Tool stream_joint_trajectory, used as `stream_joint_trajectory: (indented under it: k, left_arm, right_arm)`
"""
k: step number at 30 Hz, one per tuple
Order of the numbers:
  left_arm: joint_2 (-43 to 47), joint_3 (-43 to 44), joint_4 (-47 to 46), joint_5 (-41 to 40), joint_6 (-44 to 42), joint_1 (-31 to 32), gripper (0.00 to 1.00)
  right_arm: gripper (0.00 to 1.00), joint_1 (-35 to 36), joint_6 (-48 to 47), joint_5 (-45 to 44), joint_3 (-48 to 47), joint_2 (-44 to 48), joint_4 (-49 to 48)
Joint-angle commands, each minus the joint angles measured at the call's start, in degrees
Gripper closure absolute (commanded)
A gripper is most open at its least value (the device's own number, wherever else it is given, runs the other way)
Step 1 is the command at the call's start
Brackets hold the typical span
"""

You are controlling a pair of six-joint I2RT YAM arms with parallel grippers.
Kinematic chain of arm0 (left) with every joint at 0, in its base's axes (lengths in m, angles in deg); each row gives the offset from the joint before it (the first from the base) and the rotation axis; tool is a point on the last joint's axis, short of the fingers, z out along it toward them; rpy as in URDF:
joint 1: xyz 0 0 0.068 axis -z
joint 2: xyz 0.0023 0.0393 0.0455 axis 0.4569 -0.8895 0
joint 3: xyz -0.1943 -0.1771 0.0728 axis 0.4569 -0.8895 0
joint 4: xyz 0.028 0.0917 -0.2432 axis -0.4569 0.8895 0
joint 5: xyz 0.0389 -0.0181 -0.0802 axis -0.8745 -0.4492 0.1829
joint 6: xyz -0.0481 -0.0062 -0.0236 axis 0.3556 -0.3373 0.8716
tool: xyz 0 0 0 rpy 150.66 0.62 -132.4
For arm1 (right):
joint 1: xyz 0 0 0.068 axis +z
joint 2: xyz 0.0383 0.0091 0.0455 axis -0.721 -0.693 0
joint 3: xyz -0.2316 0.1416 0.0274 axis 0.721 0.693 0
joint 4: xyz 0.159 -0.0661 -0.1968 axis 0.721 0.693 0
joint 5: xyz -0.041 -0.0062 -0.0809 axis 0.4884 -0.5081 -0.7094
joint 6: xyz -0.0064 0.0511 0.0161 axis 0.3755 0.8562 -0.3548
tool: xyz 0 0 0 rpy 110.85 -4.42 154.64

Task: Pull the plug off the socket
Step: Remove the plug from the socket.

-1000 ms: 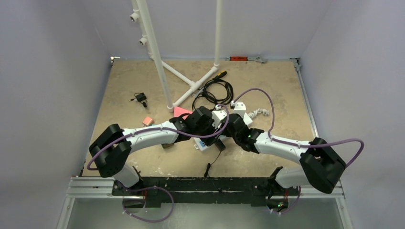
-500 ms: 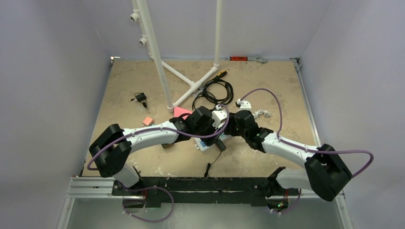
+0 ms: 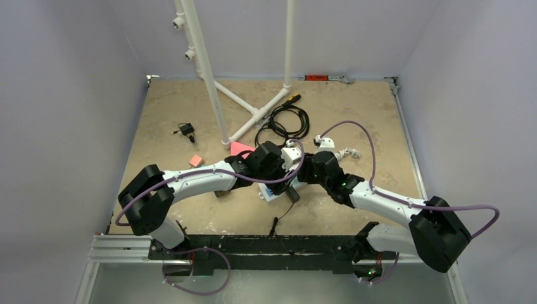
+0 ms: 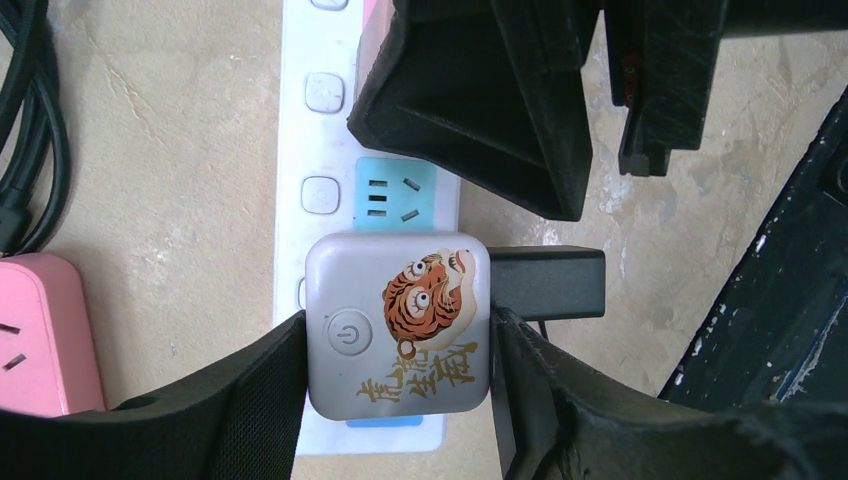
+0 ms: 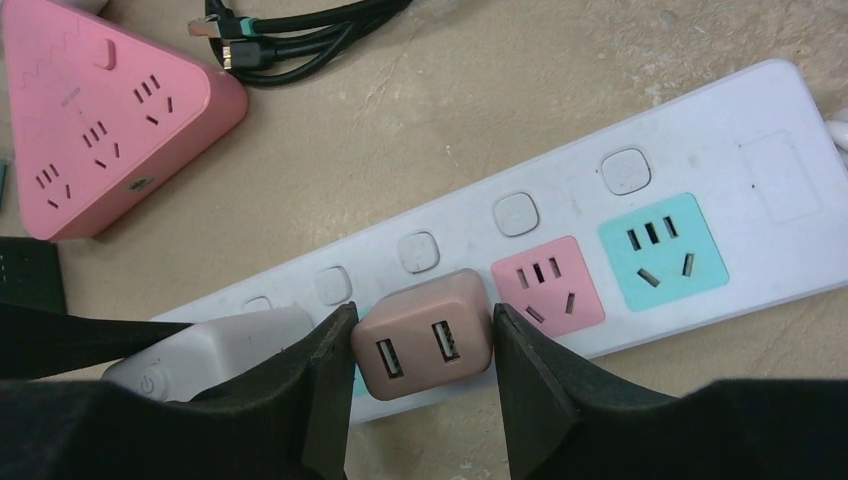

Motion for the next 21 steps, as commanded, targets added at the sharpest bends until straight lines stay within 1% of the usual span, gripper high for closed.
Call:
stream_joint_trajectory:
  k: [1, 6, 11, 15, 21]
  left_arm:
    - [-0.05, 1.91, 0.59, -2.25, 0.72, -0.62, 1.0]
    - [-0.13, 1.87, 0.64, -1.94, 0.77, -0.71, 1.0]
    - [-0.29, 1.87, 0.67, -1.77, 0.77, -0.74, 1.0]
    - [-0.49, 1.97, 0.77, -1.84, 0.72, -0.79, 1.0]
    - [-0.63, 1.96, 0.9, -2.12, 0.54, -0.8, 1.0]
  right_arm:
    - [1.0, 5.07, 5.59, -4.45, 0.66, 1.71, 1.27]
    - [1.0, 12.46, 11.53, -11.16, 0.13, -0.09, 3.57]
    - [1.0, 17.73, 17.4, -18.51, -2.42, -2.82, 10.02]
    - [1.0, 18.24, 18.71, -18.81, -3.17, -3.89, 11.58]
    - [1.0, 17.03, 16.18, -15.24, -2.4, -0.17, 9.46]
